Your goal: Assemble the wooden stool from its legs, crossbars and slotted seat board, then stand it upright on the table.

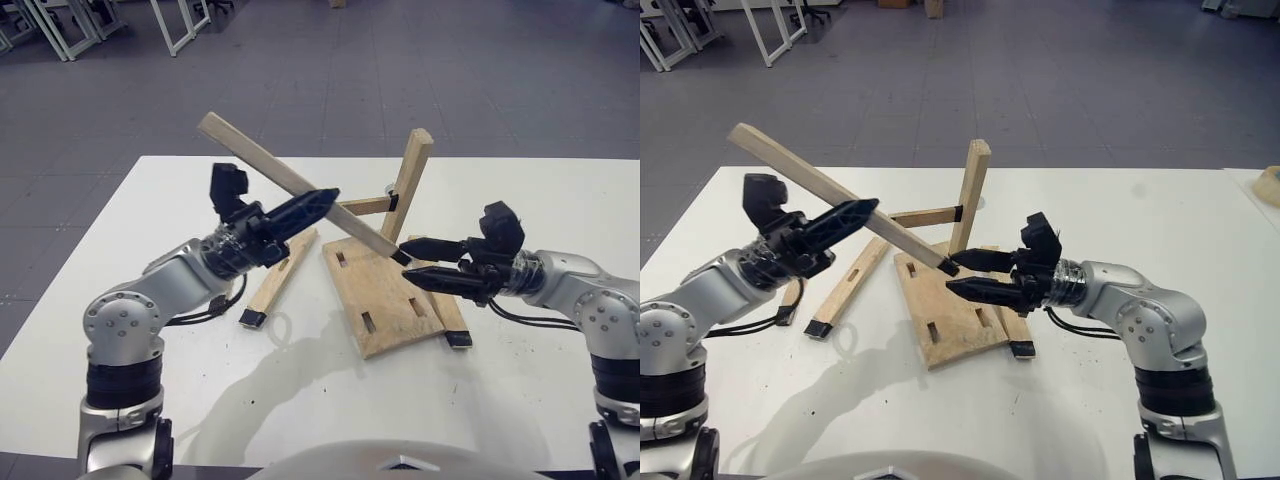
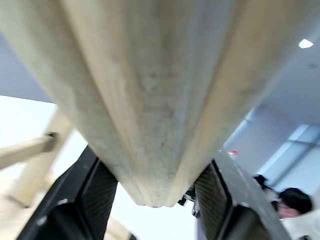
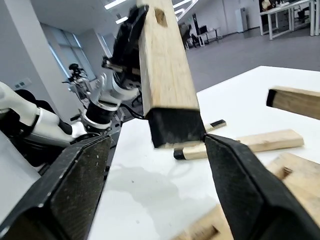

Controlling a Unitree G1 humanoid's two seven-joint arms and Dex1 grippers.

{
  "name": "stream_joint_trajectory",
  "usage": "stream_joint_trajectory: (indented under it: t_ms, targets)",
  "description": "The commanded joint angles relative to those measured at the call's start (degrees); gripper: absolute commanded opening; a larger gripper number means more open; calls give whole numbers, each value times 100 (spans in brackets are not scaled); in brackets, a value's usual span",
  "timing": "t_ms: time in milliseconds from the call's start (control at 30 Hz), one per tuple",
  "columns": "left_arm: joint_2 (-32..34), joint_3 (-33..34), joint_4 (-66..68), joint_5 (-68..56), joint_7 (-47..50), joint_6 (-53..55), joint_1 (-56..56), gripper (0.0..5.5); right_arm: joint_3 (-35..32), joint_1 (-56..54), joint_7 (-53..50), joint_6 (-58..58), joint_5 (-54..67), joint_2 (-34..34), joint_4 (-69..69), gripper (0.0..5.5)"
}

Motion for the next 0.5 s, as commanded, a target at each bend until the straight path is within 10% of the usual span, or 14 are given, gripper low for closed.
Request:
stream_joint_trajectory:
  t_ms: [33,500]
  targets:
    - [555,125,77,1399,-977,-464,234,206,607,-15,-107,-693,-1393,-447,338,339]
    - [82,-505,530,4028,-2071,-1719,587,206,1891,-104,-573,-2371,-4503,-710,956,339]
